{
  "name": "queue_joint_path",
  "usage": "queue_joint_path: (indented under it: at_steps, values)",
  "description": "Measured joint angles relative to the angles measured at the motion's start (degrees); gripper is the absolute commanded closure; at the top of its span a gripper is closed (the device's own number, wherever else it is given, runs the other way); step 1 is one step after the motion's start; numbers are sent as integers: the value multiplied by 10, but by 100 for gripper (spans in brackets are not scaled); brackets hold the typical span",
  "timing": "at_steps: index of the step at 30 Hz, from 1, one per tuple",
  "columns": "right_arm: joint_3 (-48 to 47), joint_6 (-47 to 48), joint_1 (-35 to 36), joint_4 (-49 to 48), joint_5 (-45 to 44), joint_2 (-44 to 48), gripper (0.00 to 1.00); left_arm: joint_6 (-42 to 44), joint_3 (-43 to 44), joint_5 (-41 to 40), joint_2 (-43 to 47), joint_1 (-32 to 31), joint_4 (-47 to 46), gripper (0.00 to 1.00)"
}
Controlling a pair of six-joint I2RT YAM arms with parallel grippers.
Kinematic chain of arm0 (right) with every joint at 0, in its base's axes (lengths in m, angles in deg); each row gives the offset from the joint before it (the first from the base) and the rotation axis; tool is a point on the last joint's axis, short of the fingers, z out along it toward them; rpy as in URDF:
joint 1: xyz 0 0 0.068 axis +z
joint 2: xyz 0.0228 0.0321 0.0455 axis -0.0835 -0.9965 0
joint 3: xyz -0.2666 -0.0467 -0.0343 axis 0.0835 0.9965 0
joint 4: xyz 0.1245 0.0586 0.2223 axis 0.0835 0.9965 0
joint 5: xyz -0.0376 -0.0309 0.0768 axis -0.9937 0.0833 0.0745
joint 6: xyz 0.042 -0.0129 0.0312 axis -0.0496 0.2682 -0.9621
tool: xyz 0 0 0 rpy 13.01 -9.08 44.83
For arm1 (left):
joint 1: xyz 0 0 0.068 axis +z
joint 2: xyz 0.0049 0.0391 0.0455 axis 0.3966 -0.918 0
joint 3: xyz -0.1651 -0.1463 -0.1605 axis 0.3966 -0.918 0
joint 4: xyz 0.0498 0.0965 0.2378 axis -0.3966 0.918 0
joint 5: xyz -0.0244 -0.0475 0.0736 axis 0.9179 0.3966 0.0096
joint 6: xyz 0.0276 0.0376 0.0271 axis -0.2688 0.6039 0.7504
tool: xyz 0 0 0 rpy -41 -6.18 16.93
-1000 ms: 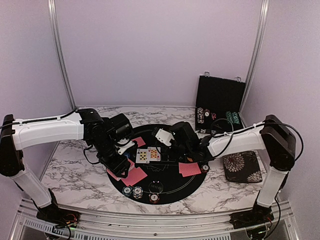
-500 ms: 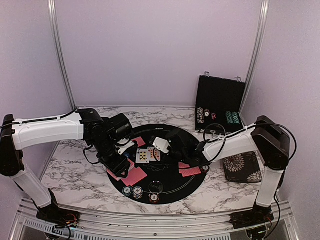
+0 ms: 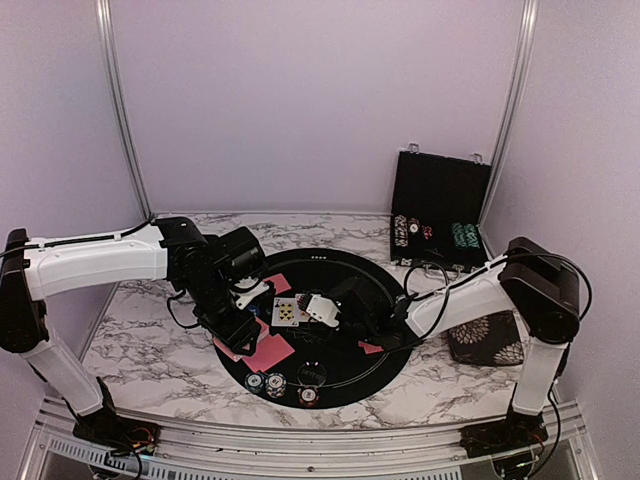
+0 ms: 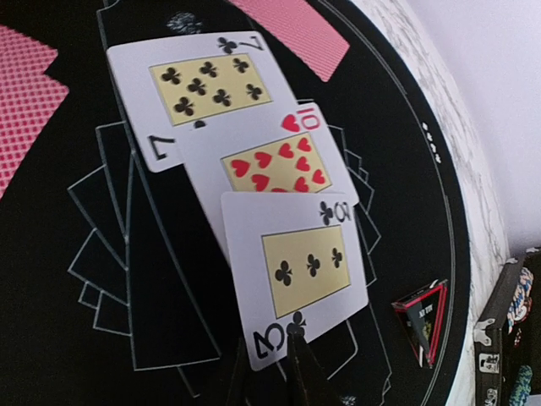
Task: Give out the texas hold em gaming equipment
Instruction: Flop the poker card in the community card area.
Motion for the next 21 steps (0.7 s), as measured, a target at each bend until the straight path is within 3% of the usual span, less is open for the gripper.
queue_joint_path:
  at_steps: [8, 12, 21]
  values:
    - [28, -47, 12, 17, 37, 23, 62, -2, 0, 0, 0, 0, 0, 49]
    - [26, -89, 3, 40, 66, 54, 58, -3, 0, 0, 0, 0, 0, 49]
    - [-81, -272, -107, 137, 190, 75, 51, -4, 0, 0, 0, 0, 0, 49]
